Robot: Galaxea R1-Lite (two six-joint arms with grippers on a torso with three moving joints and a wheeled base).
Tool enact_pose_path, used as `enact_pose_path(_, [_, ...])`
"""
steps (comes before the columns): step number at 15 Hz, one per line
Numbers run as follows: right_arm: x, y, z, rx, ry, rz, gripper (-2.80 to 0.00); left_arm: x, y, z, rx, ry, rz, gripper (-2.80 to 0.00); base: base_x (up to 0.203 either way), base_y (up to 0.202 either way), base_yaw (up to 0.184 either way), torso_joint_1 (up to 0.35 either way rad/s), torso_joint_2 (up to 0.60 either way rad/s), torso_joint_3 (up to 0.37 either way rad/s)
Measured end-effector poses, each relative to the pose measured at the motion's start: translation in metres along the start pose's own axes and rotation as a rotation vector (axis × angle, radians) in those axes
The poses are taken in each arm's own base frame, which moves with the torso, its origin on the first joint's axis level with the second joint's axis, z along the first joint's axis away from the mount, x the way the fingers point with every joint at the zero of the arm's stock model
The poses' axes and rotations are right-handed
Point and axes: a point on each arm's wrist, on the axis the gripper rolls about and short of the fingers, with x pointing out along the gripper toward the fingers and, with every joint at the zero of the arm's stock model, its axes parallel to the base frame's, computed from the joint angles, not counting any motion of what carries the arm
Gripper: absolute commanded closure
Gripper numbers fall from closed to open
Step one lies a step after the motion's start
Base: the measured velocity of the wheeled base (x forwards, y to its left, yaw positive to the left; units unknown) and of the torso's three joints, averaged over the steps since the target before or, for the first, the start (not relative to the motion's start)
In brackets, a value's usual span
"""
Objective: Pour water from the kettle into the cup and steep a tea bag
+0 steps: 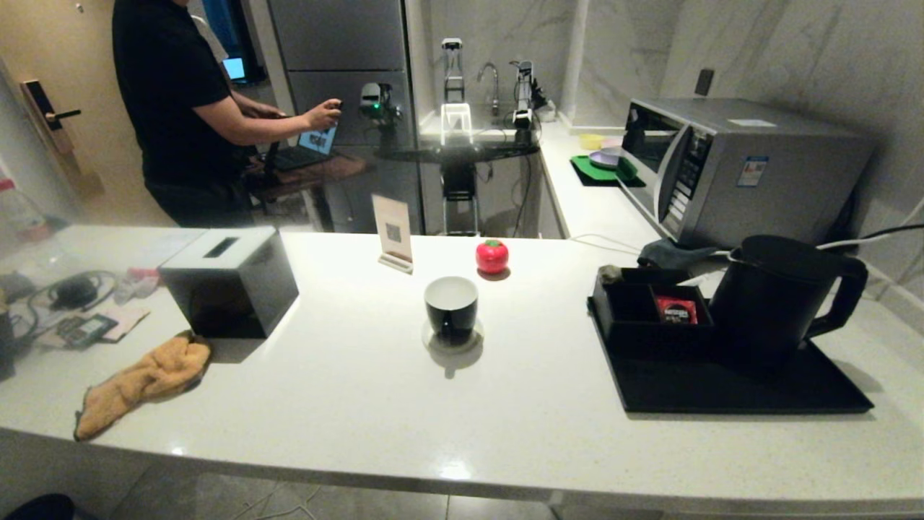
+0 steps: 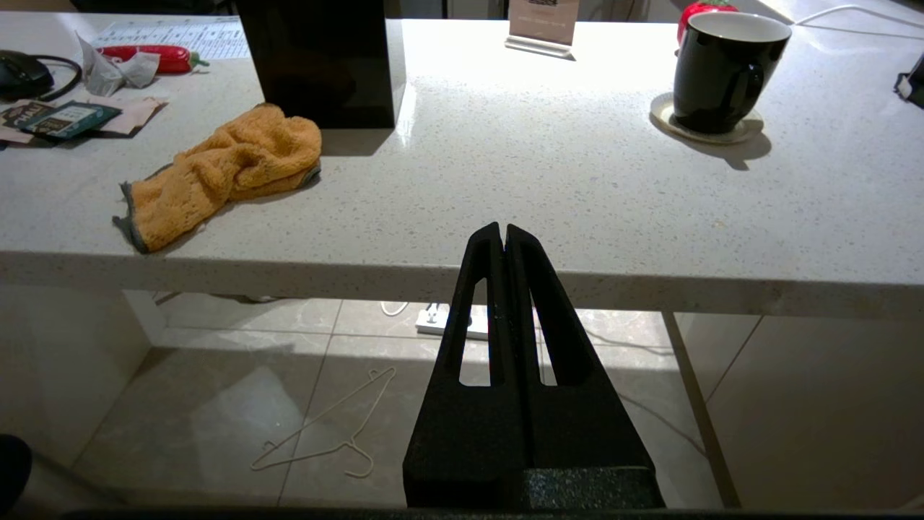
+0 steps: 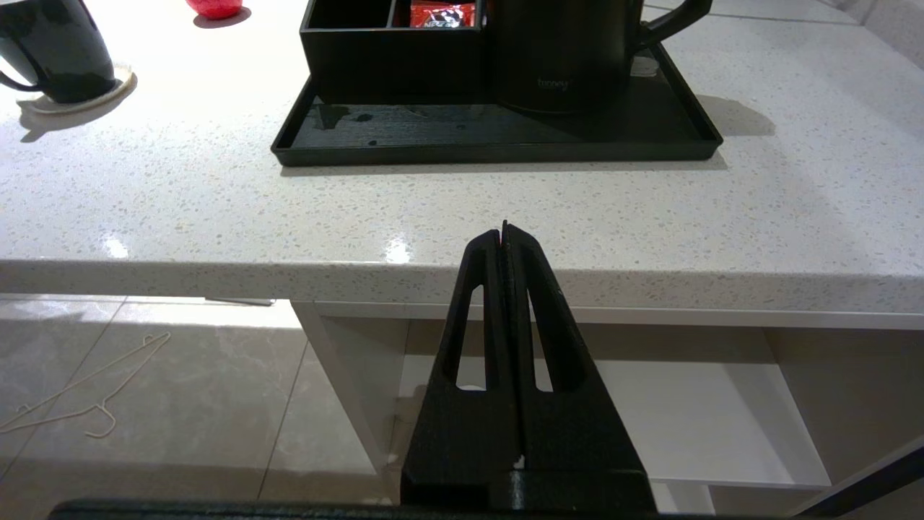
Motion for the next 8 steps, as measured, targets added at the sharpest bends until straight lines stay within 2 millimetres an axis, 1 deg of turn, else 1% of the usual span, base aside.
enact_pose_path(5, [0.0003, 0.0, 0.0001, -0.004, -0.007, 0.001, 0.0, 0.0, 0.0, 0.0, 0.0, 0.0, 0.0, 0.0, 0.0, 0.0, 0.0, 0.0, 0.0, 0.0])
enact_pose_path(8, [0.0028, 0.0001, 0.0011, -0.005, -0.064, 0.002, 0.0, 0.0, 0.0, 0.0001, 0.0, -0.001, 0.0, 0.0, 0.0, 0.0, 0.0, 0.0, 0.0, 0.0])
